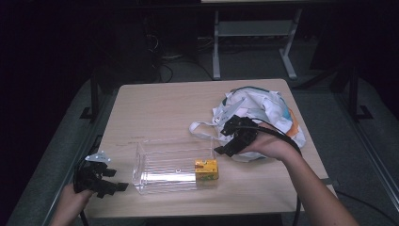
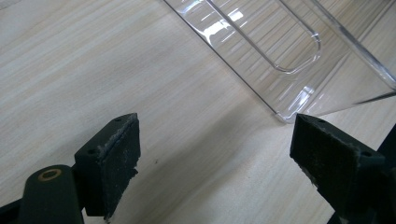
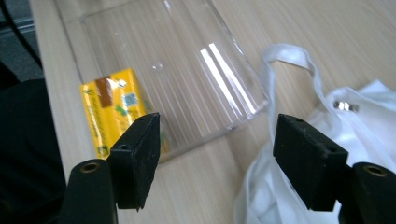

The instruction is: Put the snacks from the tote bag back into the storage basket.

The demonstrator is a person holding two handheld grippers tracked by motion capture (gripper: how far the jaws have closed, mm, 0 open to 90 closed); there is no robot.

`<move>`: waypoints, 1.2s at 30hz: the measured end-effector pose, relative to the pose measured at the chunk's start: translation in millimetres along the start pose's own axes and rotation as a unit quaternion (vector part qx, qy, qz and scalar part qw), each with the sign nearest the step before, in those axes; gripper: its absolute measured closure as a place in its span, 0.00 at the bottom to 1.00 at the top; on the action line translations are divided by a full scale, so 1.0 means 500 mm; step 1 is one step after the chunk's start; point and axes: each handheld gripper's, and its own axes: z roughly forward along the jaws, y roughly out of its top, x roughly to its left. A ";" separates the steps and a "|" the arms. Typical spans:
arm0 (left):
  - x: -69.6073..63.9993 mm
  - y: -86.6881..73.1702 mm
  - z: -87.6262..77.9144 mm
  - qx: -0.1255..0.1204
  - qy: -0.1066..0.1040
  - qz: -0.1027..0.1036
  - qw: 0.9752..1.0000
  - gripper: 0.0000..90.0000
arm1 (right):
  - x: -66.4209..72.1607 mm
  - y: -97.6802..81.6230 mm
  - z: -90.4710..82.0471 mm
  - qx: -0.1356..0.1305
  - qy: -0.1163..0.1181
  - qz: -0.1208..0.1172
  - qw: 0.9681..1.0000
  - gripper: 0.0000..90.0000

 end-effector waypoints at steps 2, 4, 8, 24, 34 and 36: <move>0.000 0.000 -0.001 0.000 0.001 0.001 1.000 0.18 | -0.005 -0.011 -0.005 -0.002 -0.010 0.009 1.000 0.35; 0.000 0.000 -0.001 -0.001 0.001 0.001 1.000 0.18 | -0.010 -0.023 -0.010 -0.006 -0.018 0.019 1.000 0.35; 0.000 0.000 0.000 0.000 0.001 0.001 1.000 0.18 | -0.016 -0.044 -0.017 -0.009 -0.028 0.033 0.999 0.35; 0.000 -0.001 -0.001 0.001 0.000 -0.001 1.000 0.18 | -0.019 -0.169 -0.024 -0.049 -0.066 0.100 0.992 0.32; 0.000 -0.001 0.001 0.002 0.001 -0.003 1.000 0.18 | -0.002 -0.254 -0.019 -0.077 -0.085 0.135 0.984 0.24; -0.001 -0.001 0.001 0.001 0.001 -0.003 1.000 0.18 | 0.001 -0.268 -0.018 -0.078 -0.090 0.139 0.983 0.22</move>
